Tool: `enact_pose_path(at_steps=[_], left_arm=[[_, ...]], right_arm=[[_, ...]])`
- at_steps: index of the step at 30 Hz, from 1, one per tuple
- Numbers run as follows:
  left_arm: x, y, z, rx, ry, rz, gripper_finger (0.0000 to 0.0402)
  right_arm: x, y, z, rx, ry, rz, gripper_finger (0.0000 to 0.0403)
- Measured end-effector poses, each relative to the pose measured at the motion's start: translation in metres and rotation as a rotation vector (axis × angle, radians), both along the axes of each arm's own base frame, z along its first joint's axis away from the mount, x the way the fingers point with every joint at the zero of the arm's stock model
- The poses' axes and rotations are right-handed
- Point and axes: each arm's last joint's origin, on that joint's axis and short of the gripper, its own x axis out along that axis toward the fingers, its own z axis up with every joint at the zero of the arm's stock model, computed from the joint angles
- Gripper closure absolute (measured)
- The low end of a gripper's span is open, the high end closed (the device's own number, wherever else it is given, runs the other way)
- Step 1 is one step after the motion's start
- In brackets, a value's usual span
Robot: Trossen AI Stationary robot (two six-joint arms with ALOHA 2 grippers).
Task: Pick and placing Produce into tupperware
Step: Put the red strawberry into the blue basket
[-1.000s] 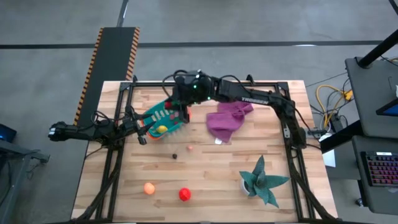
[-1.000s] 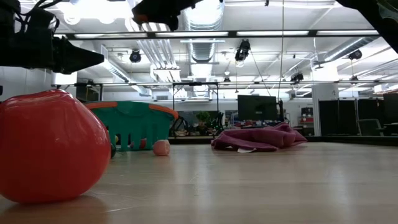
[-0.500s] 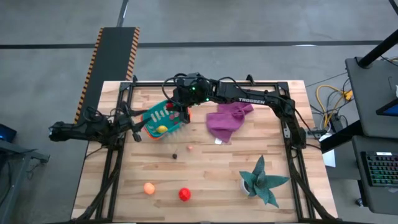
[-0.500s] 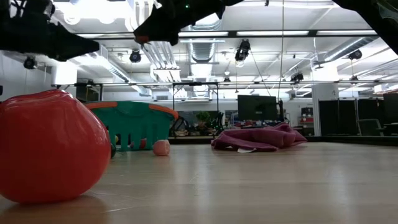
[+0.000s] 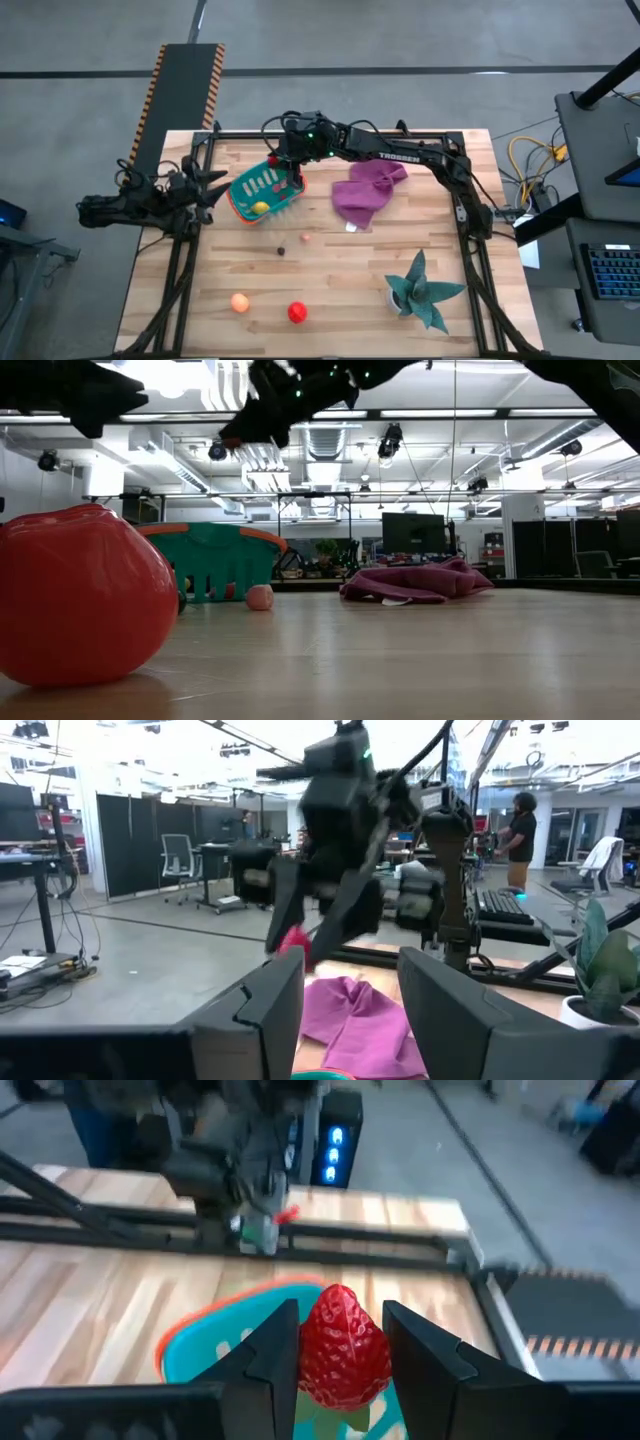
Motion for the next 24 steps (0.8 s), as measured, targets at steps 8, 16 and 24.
enact_pose_path(at_steps=[8,16,24], left_arm=[[0.0,0.0,0.001,-0.001,-0.009,-0.003,0.0251],[0.0,0.0,0.001,-0.001,-0.008,-0.003,0.0251],[0.0,0.0,0.0,-0.001,-0.006,-0.001,0.0251]], right_arm=[[0.018,-0.02,-0.028,0.06,0.034,-0.008,0.0287],[0.03,-0.032,-0.065,0.125,0.167,-0.039,0.0287],[0.031,-0.03,-0.082,0.192,0.282,-0.06,0.0287]])
